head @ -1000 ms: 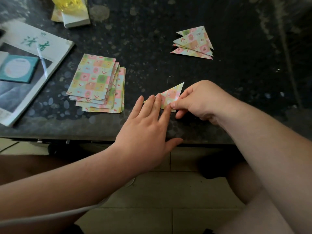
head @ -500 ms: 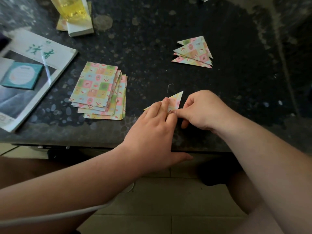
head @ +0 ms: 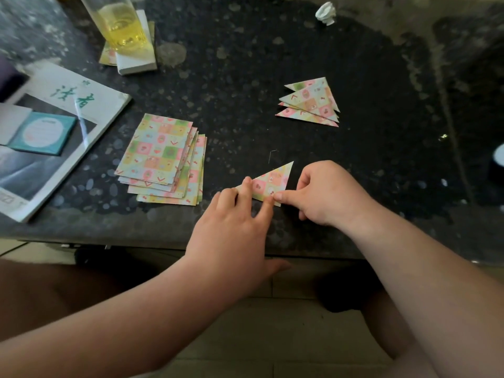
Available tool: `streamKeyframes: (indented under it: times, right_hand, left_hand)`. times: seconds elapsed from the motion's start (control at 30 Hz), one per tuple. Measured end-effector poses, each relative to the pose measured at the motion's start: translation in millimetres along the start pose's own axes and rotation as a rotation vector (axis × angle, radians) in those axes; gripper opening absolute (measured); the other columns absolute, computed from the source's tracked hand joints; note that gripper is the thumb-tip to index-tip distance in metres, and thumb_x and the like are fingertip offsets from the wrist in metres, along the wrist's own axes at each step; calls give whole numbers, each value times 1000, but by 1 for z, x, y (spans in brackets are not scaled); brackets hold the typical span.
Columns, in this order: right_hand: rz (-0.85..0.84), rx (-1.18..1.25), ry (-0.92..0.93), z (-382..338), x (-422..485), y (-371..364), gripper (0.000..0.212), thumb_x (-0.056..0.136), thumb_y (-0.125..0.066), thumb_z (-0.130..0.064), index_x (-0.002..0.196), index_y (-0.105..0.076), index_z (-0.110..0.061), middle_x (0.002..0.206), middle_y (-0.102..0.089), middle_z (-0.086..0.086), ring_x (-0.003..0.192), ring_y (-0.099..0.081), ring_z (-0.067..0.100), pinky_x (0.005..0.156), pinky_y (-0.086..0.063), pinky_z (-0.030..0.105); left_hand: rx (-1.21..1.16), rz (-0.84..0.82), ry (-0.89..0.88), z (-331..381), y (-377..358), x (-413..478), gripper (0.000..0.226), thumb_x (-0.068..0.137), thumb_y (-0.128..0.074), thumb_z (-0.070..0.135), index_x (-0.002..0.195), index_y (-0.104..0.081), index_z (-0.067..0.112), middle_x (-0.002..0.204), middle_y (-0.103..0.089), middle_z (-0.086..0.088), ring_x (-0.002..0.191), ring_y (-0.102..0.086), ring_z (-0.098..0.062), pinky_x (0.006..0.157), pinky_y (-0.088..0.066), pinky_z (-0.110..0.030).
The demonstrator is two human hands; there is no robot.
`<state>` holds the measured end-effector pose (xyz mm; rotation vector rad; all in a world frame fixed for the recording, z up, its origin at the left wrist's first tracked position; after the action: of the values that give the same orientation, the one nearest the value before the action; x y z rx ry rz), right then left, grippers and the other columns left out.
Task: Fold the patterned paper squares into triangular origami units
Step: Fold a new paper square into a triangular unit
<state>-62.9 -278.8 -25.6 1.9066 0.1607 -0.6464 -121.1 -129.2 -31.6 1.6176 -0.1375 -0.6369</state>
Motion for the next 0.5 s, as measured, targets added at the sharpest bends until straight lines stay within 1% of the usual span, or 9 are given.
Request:
streamKeyframes:
  times: [0.1, 0.17, 0.23, 0.27, 0.3, 0.33, 0.37, 0.43, 0.5]
  right_hand:
    - [46, -20, 12, -2, -5, 3, 42, 79, -78, -62, 80, -65, -22, 72, -70, -2, 71, -66, 18, 67, -56, 38]
    - [107, -80, 49, -5, -11, 5, 39, 81, -77, -59, 86, -58, -26, 81, -64, -6, 75, -60, 16, 61, -50, 35]
    - [162, -124, 135, -12, -20, 4, 30, 87, -74, -52, 96, -55, -31, 93, -65, -8, 83, -61, 17, 62, -51, 34]
    - [176, -136, 190, -15, -24, 3, 25, 91, -70, -46, 108, -56, -34, 103, -68, -7, 89, -64, 19, 67, -55, 36]
    - [163, -157, 239, -19, -28, 0, 31, 95, -65, -40, 125, -55, -39, 115, -69, -5, 98, -66, 22, 74, -57, 38]
    - [128, -178, 285, -23, -32, -3, 43, 98, -59, -35, 139, -49, -43, 125, -68, -3, 106, -65, 25, 80, -57, 38]
    - [74, -210, 310, -26, -36, -6, 49, 101, -52, -32, 146, -43, -47, 129, -66, -1, 111, -64, 26, 83, -55, 38]
    - [-8, -286, 345, -32, -41, -12, 49, 103, -43, -30, 148, -40, -51, 128, -64, 2, 110, -62, 27, 82, -50, 38]
    - [-40, -351, 348, -35, -40, -15, 53, 103, -40, -28, 150, -35, -52, 128, -62, 3, 109, -60, 27, 81, -49, 38]
  left_hand:
    - [11, -34, 14, -1, -2, 1, 109, 83, -37, 89, 162, 4, 26, 168, 8, -20, 148, -14, -39, 123, -16, -53]
    - [19, -58, 21, -1, -4, 2, 109, 84, -38, 88, 162, 5, 25, 167, 9, -23, 149, -12, -42, 122, -15, -57]
    - [27, -69, 19, 0, -4, 3, 109, 84, -38, 87, 162, 5, 24, 166, 8, -25, 149, -14, -43, 122, -15, -58]
    - [26, -72, 20, 0, -4, 3, 108, 85, -39, 86, 162, 5, 24, 166, 7, -26, 148, -14, -43, 122, -14, -58]
    - [25, -74, 21, -1, -3, 4, 108, 85, -41, 85, 162, 4, 24, 166, 6, -26, 148, -15, -43, 122, -14, -58]
    - [23, -76, 19, -2, -2, 4, 108, 86, -42, 84, 162, 4, 23, 166, 6, -27, 148, -15, -44, 122, -13, -58]
    - [21, -78, 17, -2, 0, 3, 106, 88, -42, 81, 161, 6, 21, 165, 6, -28, 148, -13, -44, 123, -12, -58]
    - [8, -92, 21, -1, -1, 2, 96, 98, -40, 68, 160, 9, 14, 163, 4, -31, 149, -9, -46, 125, -7, -56]
    - [2, -77, 35, 2, -1, 0, 86, 104, -38, 53, 159, 10, 8, 161, -4, -31, 149, -8, -47, 125, -4, -56]
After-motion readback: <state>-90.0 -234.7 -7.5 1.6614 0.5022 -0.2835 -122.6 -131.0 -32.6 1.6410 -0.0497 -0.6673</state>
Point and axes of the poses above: each hand's wrist, its own x-axis towards the middle knuckle, its own y-axis out of the back of the hand, z = x × y, the point moved 3 cm from there along x, towards the middle knuckle
